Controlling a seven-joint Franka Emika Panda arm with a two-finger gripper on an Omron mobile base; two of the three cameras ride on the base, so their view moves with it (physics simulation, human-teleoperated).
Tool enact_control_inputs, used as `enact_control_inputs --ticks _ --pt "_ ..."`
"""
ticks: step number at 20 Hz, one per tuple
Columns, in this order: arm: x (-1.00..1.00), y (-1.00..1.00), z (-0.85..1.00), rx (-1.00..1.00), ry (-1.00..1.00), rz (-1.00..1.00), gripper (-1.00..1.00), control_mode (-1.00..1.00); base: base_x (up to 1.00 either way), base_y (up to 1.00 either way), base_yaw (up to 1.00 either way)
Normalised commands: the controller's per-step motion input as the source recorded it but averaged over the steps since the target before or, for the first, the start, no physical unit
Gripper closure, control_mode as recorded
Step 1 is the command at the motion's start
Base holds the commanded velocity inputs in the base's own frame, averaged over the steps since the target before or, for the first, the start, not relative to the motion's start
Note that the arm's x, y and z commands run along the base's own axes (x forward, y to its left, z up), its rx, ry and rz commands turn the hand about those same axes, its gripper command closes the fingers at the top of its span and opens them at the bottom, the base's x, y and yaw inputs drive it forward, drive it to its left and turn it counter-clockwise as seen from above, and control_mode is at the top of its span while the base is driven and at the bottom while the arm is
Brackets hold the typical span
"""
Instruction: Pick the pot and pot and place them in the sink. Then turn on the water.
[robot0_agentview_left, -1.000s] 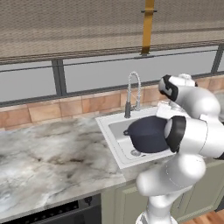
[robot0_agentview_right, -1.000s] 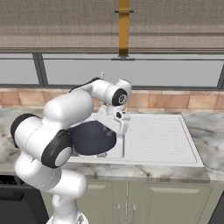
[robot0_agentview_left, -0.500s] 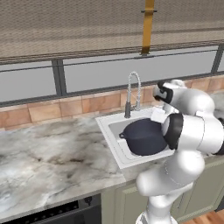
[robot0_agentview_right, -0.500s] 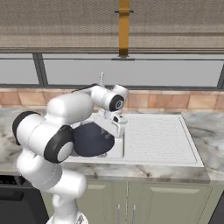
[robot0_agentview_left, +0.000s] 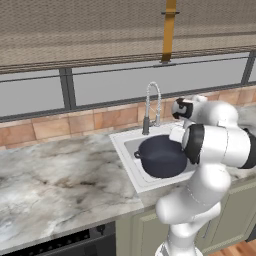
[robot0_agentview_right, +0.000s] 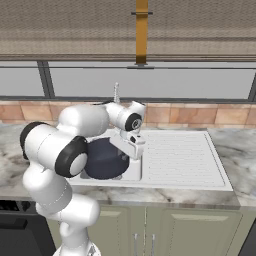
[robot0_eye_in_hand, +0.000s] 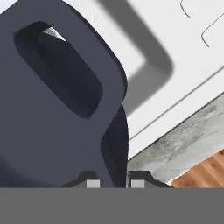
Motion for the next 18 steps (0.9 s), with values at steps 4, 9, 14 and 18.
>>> enact_control_inputs --ticks 4,9,14,18 --pt "0.17 0.00 -0.18 0.00 0.00 0.00 1.00 -1.00 0.00 0.00 0.00" --pt "0.27 0.00 -0.20 0.00 0.00 0.00 1.00 -1.00 0.00 0.00 0.00" --pt "0.12 0.00 -0.34 0.00 0.00 0.00 1.00 -1.00 0.00 0.00 0.00" --pt "0.00 0.00 -0.27 0.00 -0.04 0.00 1.00 -1.00 0.00 0.00 0.00"
